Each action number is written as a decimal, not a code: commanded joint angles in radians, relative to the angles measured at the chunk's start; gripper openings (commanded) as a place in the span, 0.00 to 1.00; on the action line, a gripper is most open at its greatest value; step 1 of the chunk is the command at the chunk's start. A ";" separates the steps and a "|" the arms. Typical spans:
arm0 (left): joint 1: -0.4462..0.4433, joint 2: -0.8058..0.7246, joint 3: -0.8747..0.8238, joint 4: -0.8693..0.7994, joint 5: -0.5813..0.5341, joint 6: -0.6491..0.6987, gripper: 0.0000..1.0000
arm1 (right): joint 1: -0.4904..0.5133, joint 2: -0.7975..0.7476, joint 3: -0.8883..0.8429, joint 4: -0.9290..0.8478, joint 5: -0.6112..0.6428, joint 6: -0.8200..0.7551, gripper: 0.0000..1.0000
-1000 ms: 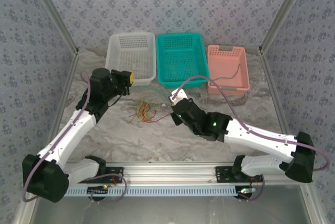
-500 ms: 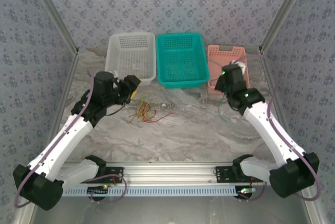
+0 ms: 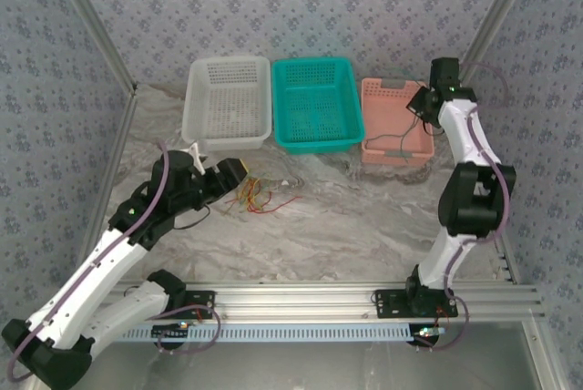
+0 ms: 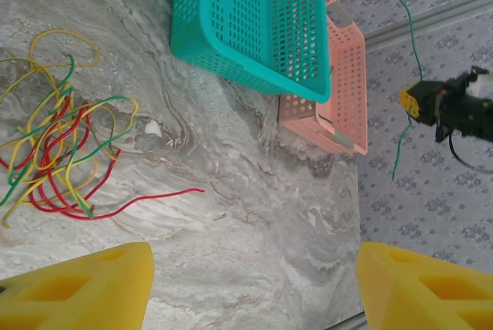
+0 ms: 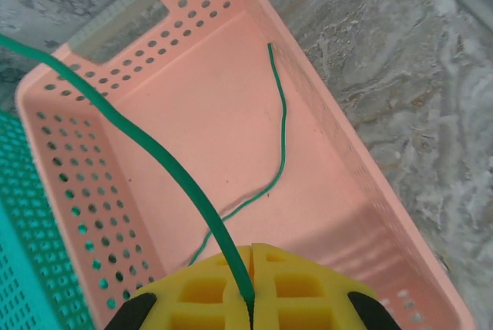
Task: Untangle the cables
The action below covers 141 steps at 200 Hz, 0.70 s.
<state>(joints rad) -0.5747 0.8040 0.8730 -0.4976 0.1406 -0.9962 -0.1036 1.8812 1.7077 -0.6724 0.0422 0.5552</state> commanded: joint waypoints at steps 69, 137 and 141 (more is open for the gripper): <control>-0.024 -0.048 -0.042 -0.029 -0.012 0.041 0.69 | -0.020 0.332 0.314 -0.136 -0.046 -0.041 0.00; -0.045 -0.058 -0.069 -0.025 -0.015 0.035 0.68 | -0.015 0.202 0.244 -0.074 0.028 -0.057 0.56; -0.048 -0.058 -0.071 -0.022 -0.014 0.033 0.68 | -0.013 0.186 0.233 -0.071 0.032 -0.055 0.56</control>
<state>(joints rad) -0.6121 0.7589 0.8177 -0.5240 0.1375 -0.9760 -0.1184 2.2005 1.9938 -0.7681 0.0288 0.5041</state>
